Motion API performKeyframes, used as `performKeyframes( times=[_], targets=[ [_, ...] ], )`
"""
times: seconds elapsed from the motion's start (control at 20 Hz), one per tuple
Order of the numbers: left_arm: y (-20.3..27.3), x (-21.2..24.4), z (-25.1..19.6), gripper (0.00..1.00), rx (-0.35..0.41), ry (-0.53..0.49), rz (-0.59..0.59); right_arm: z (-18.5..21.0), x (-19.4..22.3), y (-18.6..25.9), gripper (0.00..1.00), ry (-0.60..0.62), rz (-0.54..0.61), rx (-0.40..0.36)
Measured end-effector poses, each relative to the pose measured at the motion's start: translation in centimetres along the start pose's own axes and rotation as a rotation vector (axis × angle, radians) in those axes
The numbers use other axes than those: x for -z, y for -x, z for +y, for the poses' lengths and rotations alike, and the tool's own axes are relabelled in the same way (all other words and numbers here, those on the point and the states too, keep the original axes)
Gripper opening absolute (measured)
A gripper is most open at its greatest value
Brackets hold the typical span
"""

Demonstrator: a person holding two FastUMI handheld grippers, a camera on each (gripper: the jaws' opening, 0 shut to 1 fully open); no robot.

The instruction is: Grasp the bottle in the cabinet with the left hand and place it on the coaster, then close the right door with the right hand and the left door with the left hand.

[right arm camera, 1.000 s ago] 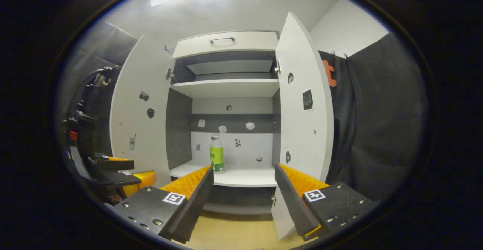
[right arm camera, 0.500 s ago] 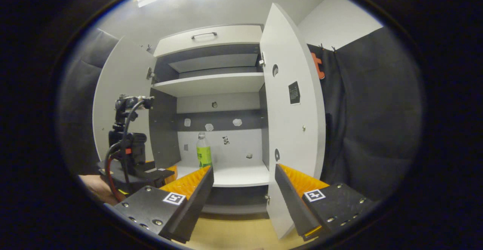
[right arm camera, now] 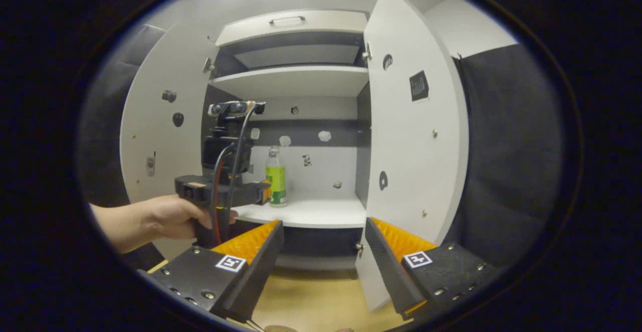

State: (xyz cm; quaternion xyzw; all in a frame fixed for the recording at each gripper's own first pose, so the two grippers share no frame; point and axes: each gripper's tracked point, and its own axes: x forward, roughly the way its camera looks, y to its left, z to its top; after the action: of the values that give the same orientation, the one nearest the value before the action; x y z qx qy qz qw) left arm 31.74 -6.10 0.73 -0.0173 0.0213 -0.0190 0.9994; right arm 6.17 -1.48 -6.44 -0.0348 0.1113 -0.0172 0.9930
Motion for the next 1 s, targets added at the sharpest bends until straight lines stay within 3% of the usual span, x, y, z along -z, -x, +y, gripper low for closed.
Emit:
performKeyframes(
  times=[0.25,0.65,0.75,0.85,1.0],
  targets=[
    [-4.5,0.0,-1.0,0.97,0.007,0.02,0.021,-0.6,-2.2,-0.3,0.98,0.012,-0.089,0.027],
    [-9.5,0.0,-2.3,0.96,0.0,0.037,0.042,-1.3,-2.5,1.3,0.98,0.038,-0.101,0.046],
    [-10.2,0.2,-2.4,0.94,0.002,0.033,0.04,-1.6,-2.4,1.9,0.98,0.052,-0.103,0.05],
    [-10.3,0.0,-2.7,0.8,0.02,0.027,0.032,-1.9,-2.5,2.6,0.98,0.055,-0.11,0.056],
    [-9.7,0.1,-2.2,0.8,0.01,0.032,0.047,-2.7,-2.6,3.7,0.98,0.053,-0.12,0.069]
  ],
)
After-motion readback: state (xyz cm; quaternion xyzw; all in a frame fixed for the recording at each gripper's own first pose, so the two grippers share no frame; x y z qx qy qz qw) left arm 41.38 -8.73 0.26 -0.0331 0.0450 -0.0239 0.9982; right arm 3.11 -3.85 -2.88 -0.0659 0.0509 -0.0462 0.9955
